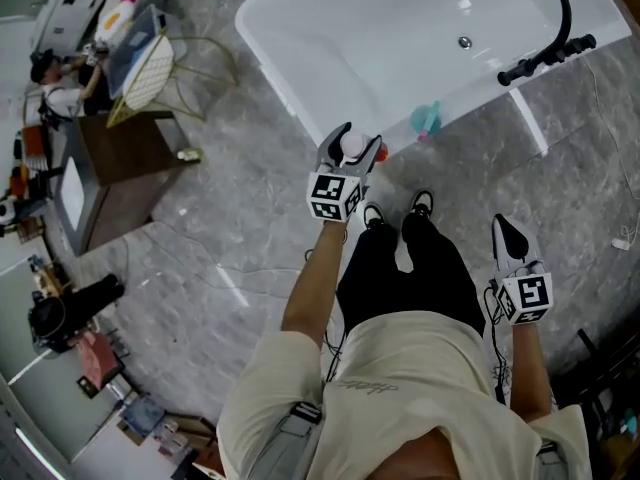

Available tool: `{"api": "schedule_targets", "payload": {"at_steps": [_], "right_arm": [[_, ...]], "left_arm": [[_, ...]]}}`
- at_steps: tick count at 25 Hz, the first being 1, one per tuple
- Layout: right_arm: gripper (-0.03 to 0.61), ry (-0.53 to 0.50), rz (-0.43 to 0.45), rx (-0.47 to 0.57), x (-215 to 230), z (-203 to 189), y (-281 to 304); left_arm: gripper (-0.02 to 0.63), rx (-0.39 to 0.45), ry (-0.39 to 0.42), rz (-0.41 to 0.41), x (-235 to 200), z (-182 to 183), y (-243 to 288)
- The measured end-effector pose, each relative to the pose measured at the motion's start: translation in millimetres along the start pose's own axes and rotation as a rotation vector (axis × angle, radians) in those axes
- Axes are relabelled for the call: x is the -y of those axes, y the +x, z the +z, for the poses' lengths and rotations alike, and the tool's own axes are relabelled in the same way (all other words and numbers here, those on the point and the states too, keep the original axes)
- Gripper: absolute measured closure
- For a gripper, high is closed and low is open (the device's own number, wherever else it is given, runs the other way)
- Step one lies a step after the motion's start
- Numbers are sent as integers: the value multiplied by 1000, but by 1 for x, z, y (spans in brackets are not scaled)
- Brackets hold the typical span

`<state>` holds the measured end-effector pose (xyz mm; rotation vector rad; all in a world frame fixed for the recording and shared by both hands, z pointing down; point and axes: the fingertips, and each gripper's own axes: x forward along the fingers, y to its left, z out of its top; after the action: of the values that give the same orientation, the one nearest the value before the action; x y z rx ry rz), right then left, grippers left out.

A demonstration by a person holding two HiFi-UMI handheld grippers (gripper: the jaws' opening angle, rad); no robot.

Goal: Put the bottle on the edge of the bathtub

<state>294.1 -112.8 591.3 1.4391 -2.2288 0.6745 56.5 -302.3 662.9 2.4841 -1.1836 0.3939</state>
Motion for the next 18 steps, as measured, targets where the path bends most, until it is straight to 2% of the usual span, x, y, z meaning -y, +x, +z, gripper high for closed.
{"api": "schedule_targets", "payload": {"at_steps": [6, 12, 18], "right_arm": [[577, 22, 17, -14, -1, -6, 3], [577, 29, 29, 1, 6, -5, 8], [577, 29, 33, 17, 6, -1, 10]], "left_arm": [[313, -7, -1, 32, -5, -7, 8], [311, -29, 35, 59, 3, -13, 13], [310, -69, 150, 43, 23, -19, 16]]}}
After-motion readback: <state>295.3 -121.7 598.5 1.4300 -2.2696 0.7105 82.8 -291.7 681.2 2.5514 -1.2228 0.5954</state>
